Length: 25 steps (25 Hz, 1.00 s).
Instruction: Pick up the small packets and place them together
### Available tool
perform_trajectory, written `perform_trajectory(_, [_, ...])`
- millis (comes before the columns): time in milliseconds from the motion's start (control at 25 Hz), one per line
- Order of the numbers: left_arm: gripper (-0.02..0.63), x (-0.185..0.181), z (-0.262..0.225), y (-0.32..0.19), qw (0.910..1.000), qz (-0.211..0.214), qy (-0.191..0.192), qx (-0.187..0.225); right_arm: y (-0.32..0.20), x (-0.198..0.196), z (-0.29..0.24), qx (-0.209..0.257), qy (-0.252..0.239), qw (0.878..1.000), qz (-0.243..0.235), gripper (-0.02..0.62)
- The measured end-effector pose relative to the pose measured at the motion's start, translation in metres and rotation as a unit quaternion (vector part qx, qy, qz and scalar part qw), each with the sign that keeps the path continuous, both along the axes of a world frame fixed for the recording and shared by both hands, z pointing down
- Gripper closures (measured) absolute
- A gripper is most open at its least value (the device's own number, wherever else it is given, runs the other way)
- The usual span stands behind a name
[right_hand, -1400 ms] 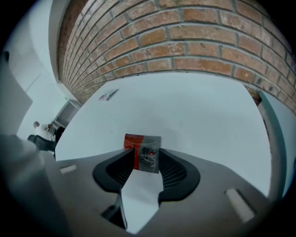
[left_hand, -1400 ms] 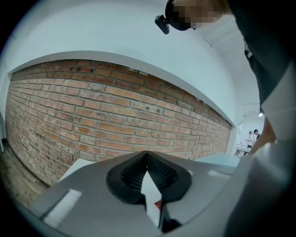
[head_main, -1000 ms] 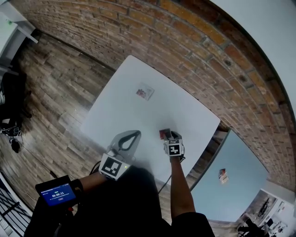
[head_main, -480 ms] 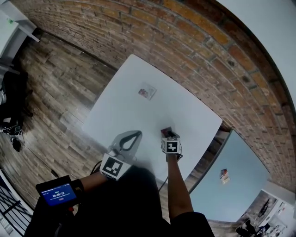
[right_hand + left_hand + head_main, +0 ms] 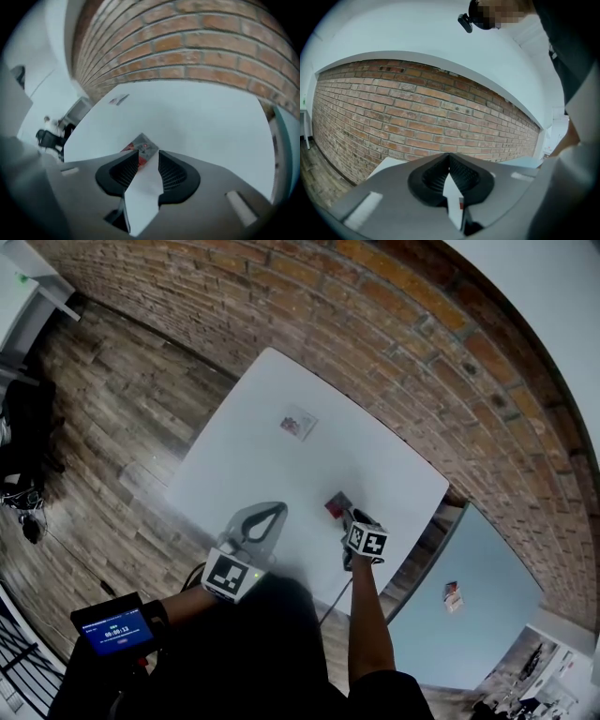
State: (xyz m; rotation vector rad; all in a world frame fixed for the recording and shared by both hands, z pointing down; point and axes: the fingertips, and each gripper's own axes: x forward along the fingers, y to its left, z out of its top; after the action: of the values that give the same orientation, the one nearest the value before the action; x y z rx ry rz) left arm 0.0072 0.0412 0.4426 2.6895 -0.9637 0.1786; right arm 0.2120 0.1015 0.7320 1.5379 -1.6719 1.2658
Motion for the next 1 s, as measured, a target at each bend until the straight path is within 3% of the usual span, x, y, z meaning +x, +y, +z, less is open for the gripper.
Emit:
perform_trajectory(80, [0.606,0.002,0.001,0.002,1.0000,0.004,-0.001,-0.002,0.010,0.007,0.006,-0.012,-0.019,0.998,0.060,0.459])
perform_trajectory(400, [0.606,0.002,0.004,0.005,0.9999,0.007,-0.003,-0.007,-0.007,0.010,0.012,-0.007,-0.023,0.990,0.139,0.457])
perform_trajectory(600, [0.606,-0.004,0.005,0.004,1.0000,0.001,-0.006,-0.007,-0.015,0.018,0.020,-0.016,-0.042,0.987,0.153,0.465])
perform_trajectory(1000, [0.606,-0.013,0.010,0.000,0.9997,-0.017,-0.001,-0.019,-0.011,0.017,0.021,-0.005,-0.076,0.988,0.131,0.588])
